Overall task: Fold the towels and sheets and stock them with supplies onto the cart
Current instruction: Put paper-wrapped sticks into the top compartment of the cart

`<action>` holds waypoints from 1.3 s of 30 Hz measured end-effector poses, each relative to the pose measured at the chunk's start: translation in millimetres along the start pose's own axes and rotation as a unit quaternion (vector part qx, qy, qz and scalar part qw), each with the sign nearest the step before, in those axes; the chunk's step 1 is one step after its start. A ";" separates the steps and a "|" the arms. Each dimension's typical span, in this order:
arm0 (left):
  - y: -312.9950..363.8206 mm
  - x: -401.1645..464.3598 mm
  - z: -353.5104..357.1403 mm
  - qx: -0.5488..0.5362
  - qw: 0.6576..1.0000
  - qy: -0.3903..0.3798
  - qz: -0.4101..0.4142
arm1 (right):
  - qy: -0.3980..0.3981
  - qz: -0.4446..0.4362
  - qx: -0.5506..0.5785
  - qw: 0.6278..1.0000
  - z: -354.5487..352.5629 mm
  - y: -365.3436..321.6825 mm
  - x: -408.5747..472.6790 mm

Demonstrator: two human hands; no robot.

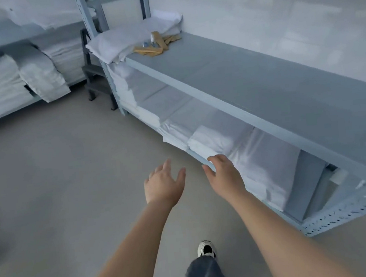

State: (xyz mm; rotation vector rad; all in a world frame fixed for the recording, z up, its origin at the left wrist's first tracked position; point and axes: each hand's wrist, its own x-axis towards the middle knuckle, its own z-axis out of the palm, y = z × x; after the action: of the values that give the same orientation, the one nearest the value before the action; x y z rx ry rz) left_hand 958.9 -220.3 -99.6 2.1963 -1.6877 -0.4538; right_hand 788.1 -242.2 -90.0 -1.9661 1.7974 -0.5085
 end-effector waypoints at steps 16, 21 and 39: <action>18.6 223.8 -32.1 0.006 0.997 0.036 -0.069 | -0.054 -0.074 0.006 0.996 8.2 -32.0 250.2; -6.4 282.4 -44.9 0.005 0.995 0.041 -0.089 | -0.067 -0.086 0.001 0.994 28.7 -60.9 309.8; -161.7 564.6 -152.0 0.006 0.999 0.032 -0.019 | -0.014 -0.062 0.012 0.998 139.1 -258.4 549.0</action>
State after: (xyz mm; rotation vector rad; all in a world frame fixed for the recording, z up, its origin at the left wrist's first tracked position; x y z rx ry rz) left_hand 1304.6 -717.4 -63.2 2.2299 -1.6226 -0.3801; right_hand 1131.2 -761.4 -76.9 -2.0673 1.6524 -0.5378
